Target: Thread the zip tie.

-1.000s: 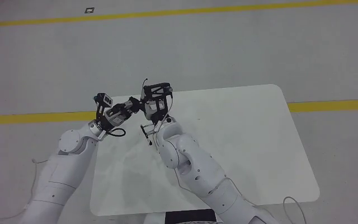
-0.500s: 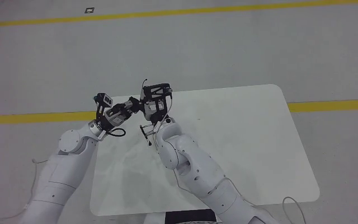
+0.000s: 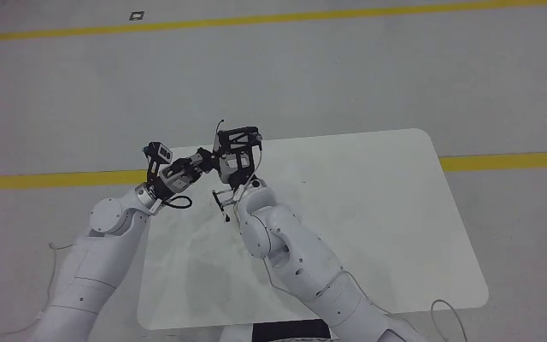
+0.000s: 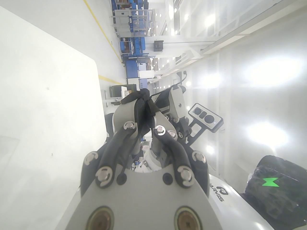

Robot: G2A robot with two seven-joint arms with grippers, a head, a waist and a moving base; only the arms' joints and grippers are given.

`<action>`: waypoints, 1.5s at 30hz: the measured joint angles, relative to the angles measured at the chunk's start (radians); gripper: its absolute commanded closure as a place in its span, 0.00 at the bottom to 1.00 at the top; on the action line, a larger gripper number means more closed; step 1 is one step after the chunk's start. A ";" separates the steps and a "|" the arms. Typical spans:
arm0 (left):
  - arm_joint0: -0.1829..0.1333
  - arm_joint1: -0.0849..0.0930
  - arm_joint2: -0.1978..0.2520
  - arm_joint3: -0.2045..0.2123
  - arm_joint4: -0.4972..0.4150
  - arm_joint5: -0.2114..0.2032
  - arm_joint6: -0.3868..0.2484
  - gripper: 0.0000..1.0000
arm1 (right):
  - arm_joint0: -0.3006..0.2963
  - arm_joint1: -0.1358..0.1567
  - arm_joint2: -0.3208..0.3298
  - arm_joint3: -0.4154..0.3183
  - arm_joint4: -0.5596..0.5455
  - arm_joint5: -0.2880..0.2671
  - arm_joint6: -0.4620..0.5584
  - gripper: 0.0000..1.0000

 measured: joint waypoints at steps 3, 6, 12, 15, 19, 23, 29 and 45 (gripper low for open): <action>0.000 0.000 0.000 0.000 0.000 0.000 0.000 1.00 | 0.002 -0.001 0.001 0.002 -0.001 0.005 -0.005 1.00; 0.000 0.000 0.000 0.000 0.000 0.000 0.000 1.00 | 0.004 -0.002 0.002 0.003 -0.003 0.009 -0.006 1.00; 0.000 0.000 0.000 0.000 0.000 0.000 0.000 1.00 | 0.003 -0.002 0.000 -0.005 -0.006 0.012 0.000 1.00; 0.000 0.000 0.000 0.000 0.000 0.000 0.000 1.00 | 0.002 -0.001 0.000 -0.013 -0.009 0.012 0.005 1.00; 0.000 0.000 0.000 0.000 0.000 0.000 0.000 1.00 | -0.002 0.001 0.001 -0.023 -0.016 0.013 0.013 1.00; 0.000 0.000 0.000 0.000 0.000 0.000 0.000 1.00 | -0.008 0.004 0.003 -0.029 -0.020 0.011 0.023 1.00; 0.000 0.000 0.000 0.000 0.000 0.000 0.000 1.00 | -0.013 0.007 0.003 -0.032 -0.022 0.013 0.025 1.00; 0.000 0.000 0.000 0.000 0.000 0.000 0.000 1.00 | -0.011 0.006 0.004 -0.032 -0.029 0.007 0.027 1.00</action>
